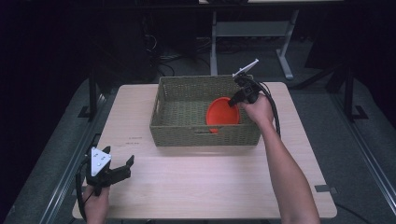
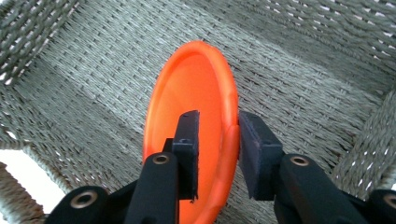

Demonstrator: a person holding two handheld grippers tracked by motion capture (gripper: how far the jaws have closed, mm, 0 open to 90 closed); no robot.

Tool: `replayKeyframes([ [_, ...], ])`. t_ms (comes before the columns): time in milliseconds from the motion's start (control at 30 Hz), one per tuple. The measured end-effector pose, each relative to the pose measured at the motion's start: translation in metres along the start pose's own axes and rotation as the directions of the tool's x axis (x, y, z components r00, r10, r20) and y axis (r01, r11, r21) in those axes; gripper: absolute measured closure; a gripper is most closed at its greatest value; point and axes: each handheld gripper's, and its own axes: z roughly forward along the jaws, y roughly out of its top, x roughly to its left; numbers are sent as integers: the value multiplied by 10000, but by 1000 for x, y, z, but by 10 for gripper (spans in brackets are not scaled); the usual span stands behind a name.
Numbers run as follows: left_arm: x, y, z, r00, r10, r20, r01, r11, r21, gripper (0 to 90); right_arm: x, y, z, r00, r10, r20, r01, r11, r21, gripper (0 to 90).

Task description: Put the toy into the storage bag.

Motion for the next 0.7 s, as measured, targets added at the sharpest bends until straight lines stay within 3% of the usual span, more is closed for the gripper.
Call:
replayKeyframes([
  [300, 0, 0, -1, 10000, -19, 11, 19, 10000, 3, 128, 0, -3, 2, 10000, 17, 57, -19, 9993, 376, 604],
  [700, 1, 0, -1, 10000, -69, -10, 69, 10000, -47, 128, -1, -4, 1, 9998, 28, -218, -21, 9995, 311, 558],
])
